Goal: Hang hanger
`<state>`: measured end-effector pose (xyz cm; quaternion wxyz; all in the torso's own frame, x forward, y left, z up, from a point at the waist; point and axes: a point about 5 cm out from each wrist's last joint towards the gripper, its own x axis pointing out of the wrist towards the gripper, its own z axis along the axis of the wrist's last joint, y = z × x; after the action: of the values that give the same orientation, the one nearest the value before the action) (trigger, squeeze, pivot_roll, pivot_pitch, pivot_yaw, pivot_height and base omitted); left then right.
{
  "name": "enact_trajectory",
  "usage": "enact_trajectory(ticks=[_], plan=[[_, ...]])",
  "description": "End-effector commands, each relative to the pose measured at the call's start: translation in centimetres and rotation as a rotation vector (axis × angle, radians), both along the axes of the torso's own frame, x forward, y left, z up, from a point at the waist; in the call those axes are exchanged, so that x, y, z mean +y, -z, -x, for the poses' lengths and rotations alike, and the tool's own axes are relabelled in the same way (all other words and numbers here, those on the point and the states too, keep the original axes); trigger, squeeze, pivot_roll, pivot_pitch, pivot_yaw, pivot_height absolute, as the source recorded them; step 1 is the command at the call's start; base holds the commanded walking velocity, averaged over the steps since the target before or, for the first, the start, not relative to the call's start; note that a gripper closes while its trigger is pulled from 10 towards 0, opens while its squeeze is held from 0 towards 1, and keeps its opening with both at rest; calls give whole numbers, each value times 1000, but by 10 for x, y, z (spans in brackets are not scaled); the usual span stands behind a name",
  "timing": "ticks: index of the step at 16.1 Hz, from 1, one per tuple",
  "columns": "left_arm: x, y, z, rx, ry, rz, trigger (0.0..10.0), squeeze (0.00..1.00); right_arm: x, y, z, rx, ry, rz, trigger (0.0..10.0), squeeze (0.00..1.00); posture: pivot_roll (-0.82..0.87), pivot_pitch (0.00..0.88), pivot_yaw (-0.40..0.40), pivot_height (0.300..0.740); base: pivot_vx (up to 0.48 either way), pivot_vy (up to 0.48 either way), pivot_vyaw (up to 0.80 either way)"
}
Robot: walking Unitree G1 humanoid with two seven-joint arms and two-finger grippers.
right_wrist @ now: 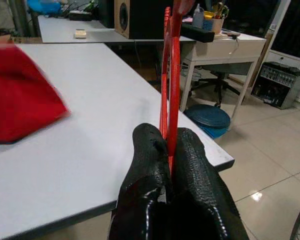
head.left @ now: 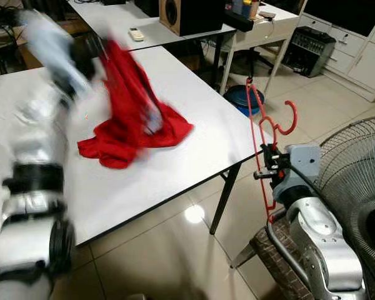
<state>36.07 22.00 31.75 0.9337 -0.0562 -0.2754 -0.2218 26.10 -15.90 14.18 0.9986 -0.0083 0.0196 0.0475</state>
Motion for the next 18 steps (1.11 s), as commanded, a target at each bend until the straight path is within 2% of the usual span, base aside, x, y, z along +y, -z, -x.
enact_trajectory(ticks=[1,2,5,6,8,9,10,11,12,13,14,15,16,18], plan=[[-4,-21,7,-67,82,-19,0,0,-5,-2,-3,-17,18,-15,10000,0,-145,0,-30,740,0,0,0],[-6,-17,4,-43,55,-117,0,0,-4,-2,-3,-17,14,-14,10000,0,-144,0,-30,740,0,0,0],[-16,-17,1,-32,86,-188,0,0,-2,-3,-4,-23,11,-16,10000,0,-143,0,-27,740,0,0,0],[-22,-16,2,-31,112,-242,0,0,-2,-3,-4,-23,12,-17,10000,0,-142,0,-27,740,0,0,0],[-29,-23,9,-51,214,-296,0,0,-1,-3,-4,-29,12,-21,10000,0,-142,0,-24,740,0,0,0],[-30,-45,19,-116,325,-231,0,0,-1,-6,-4,-42,11,-29,10000,0,-143,0,-23,740,0,0,0],[-28,-60,25,-157,375,-168,0,0,-1,-6,-4,-46,10,-31,10000,0,-142,0,-23,740,0,0,0],[-18,-82,26,-194,369,-30,0,0,-1,-7,-4,-50,10,-35,10000,0,-141,0,-23,740,0,0,0],[-13,-89,24,-192,353,28,0,0,-1,-7,-4,-50,10,-37,10000,0,-141,0,-22,740,0,0,0],[4,-96,12,-131,227,109,0,0,-1,-7,-4,-49,12,-38,10000,0,-140,0,-22,740,0,0,0],[20,-86,-3,-20,43,102,0,0,-1,-6,-3,-47,13,-40,10000,0,-142,0,-18,740,0,0,0],[32,-67,-15,115,-100,81,0,0,0,-5,-3,-44,13,-40,10000,0,-143,0,-16,740,0,0,0],[36,-60,-18,161,-135,79,0,0,0,-5,-3,-43,13,-40,10000,0,-143,0,-16,740,0,0,0],[42,-15,-30,359,-229,79,0,0,-1,-4,-1,-38,15,-41,10000,0,-146,0,-15,740,0,0,0]])
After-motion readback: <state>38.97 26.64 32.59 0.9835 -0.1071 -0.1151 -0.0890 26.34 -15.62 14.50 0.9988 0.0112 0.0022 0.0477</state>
